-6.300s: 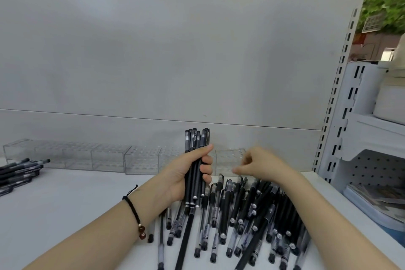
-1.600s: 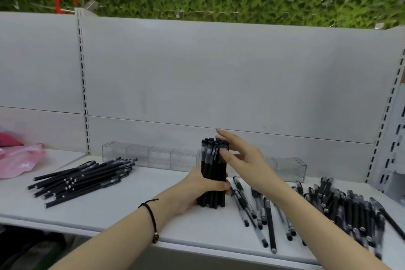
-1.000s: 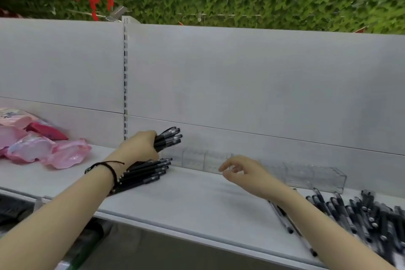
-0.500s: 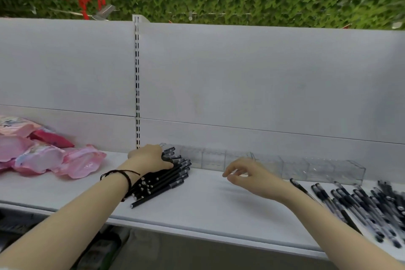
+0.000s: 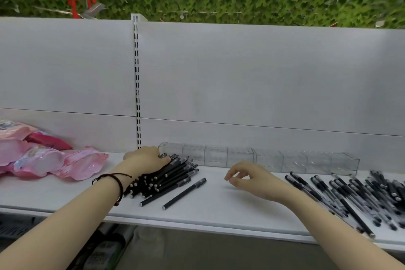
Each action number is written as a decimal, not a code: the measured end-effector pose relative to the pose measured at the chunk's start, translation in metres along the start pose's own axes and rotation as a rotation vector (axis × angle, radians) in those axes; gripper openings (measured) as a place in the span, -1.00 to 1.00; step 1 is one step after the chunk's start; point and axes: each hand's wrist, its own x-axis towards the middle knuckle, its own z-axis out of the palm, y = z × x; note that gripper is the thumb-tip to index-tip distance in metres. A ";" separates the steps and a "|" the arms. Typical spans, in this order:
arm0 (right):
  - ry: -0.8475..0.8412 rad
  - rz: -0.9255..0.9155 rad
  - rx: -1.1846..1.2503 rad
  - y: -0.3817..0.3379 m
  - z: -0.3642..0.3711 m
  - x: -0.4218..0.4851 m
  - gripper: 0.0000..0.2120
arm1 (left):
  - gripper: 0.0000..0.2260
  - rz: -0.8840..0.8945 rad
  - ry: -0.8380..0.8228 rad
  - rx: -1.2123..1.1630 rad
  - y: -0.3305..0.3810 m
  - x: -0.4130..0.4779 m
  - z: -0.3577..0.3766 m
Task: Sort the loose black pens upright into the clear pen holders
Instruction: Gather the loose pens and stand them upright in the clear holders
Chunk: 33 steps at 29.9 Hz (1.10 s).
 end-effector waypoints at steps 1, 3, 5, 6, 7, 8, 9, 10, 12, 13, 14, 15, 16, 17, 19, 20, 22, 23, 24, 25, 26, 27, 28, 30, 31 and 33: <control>-0.001 0.006 -0.004 0.001 0.001 0.000 -0.89 | -0.57 0.002 0.021 -0.013 -0.002 0.000 0.002; -0.012 0.011 -0.021 0.002 0.004 0.000 -0.89 | -0.59 0.009 0.068 -0.032 -0.003 -0.002 0.007; -0.031 0.014 -0.043 0.003 0.008 0.000 -0.90 | -0.61 0.013 0.099 -0.047 -0.003 -0.004 0.009; -0.043 0.014 -0.055 0.003 0.009 -0.001 -0.90 | -0.61 0.014 0.097 -0.044 -0.004 -0.006 0.010; -0.051 0.015 -0.070 0.003 0.011 -0.001 -0.89 | -0.60 0.015 0.088 -0.037 -0.004 -0.007 0.010; -0.055 0.015 -0.079 0.002 0.011 -0.002 -0.87 | -0.59 0.015 0.078 -0.034 -0.004 -0.008 0.010; -0.055 0.014 -0.088 0.001 0.012 -0.003 -0.86 | -0.59 0.013 0.070 -0.036 -0.005 -0.009 0.010; -0.049 0.011 -0.093 0.001 0.012 -0.003 -0.86 | -0.58 0.012 0.073 -0.039 -0.005 -0.010 0.010; -0.028 0.008 -0.107 0.002 0.010 -0.005 -0.86 | -0.59 0.022 0.134 -0.015 -0.006 -0.012 0.011; -0.015 0.007 -0.125 0.003 0.009 -0.006 -0.85 | -0.61 0.046 0.196 0.021 -0.004 -0.014 0.011; -0.001 0.005 -0.153 0.005 0.008 -0.007 -0.83 | -0.62 0.090 0.270 0.066 -0.001 -0.017 0.012; 0.013 0.002 -0.196 0.007 0.006 -0.008 -0.80 | -0.64 0.146 0.345 0.109 0.004 -0.021 0.012; 0.027 -0.004 -0.254 0.009 0.005 -0.009 -0.77 | -0.64 0.203 0.409 0.141 0.010 -0.024 0.013; 0.039 -0.013 -0.327 0.010 0.004 -0.010 -0.73 | -0.65 0.251 0.458 0.158 0.018 -0.029 0.013; 0.069 -0.036 -0.466 0.011 0.001 -0.011 -0.66 | -0.65 0.321 0.498 0.171 0.035 -0.035 0.015; 0.084 -0.044 -0.518 0.012 -0.001 -0.012 -0.64 | -0.63 0.350 0.508 0.178 0.045 -0.038 0.016; 0.109 -0.045 -0.589 0.015 -0.008 -0.017 -0.60 | -0.53 0.396 0.492 0.208 0.064 -0.044 0.020; 0.119 -0.039 -0.612 0.019 -0.012 -0.020 -0.59 | -0.50 0.411 0.467 0.225 0.075 -0.046 0.022; 0.128 -0.030 -0.629 0.023 -0.017 -0.024 -0.58 | -0.49 0.418 0.436 0.247 0.086 -0.049 0.025; 0.133 -0.022 -0.644 0.029 -0.021 -0.029 -0.57 | -0.50 0.419 0.408 0.267 0.097 -0.051 0.028; 0.137 -0.017 -0.658 0.036 -0.027 -0.035 -0.57 | -0.49 0.421 0.392 0.278 0.109 -0.053 0.030; 0.137 -0.010 -0.668 0.042 -0.033 -0.039 -0.56 | -0.48 0.423 0.382 0.283 0.119 -0.056 0.031; 0.135 -0.002 -0.673 0.050 -0.040 -0.045 -0.56 | -0.50 0.426 0.369 0.278 0.133 -0.059 0.033; 0.152 0.005 -0.678 0.067 -0.056 -0.056 -0.56 | -0.56 0.439 0.354 0.259 0.161 -0.065 0.035; 0.161 0.006 -0.678 0.077 -0.064 -0.062 -0.57 | -0.57 0.446 0.356 0.248 0.176 -0.068 0.036; 0.169 0.014 -0.678 0.093 -0.080 -0.071 -0.58 | -0.58 0.458 0.361 0.217 0.204 -0.073 0.037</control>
